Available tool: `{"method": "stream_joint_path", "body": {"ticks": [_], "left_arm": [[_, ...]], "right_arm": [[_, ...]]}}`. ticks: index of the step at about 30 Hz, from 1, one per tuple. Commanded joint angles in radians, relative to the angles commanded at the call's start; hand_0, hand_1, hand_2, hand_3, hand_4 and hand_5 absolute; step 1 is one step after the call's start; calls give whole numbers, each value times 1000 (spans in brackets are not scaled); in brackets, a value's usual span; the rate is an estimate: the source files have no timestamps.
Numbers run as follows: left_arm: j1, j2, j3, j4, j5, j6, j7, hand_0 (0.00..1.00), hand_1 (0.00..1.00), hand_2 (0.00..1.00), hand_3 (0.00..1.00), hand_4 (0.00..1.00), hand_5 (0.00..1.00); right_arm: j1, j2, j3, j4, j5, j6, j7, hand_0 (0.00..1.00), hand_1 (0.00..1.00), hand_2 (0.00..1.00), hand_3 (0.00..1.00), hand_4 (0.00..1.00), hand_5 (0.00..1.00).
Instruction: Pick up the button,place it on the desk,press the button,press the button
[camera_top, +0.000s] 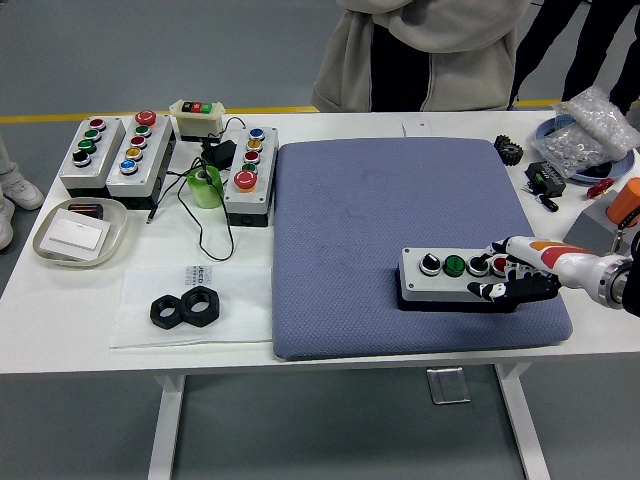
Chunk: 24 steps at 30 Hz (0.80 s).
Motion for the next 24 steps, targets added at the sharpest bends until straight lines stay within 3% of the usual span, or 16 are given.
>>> {"method": "stream_joint_path", "body": {"ticks": [11,14,15,20,21,24], "left_arm": [[1,0,-2,0,2,0,1,708,831,891,826,640,998],[3,0,-4,0,4,0,2,708,831,891,826,640,998],[3,0,-4,1,4,0,2,708,832,891,826,641,998],[7,0,-9,1,11,1,4,708,832,891,826,641,998],[7,0,-11,1,15,1,5,708,831,891,826,640,998],[9,-1,-12,1,16,2,5,708,831,891,826,640,998]], "right_arm": [[-11,-19,111,62,-2,-60,10,247,163,272,784,723,707],[-21,-25,142,72,1,-125,6,247,163,272,784,723,707],[-24,-26,149,73,1,-138,6,294,236,351,875,720,722],[-48,-29,218,60,30,-247,30,294,236,351,875,720,722],[-52,-29,230,52,57,-274,41,876,841,995,998,750,791],[-63,-30,250,38,132,-343,88,876,841,995,998,750,791]]}}
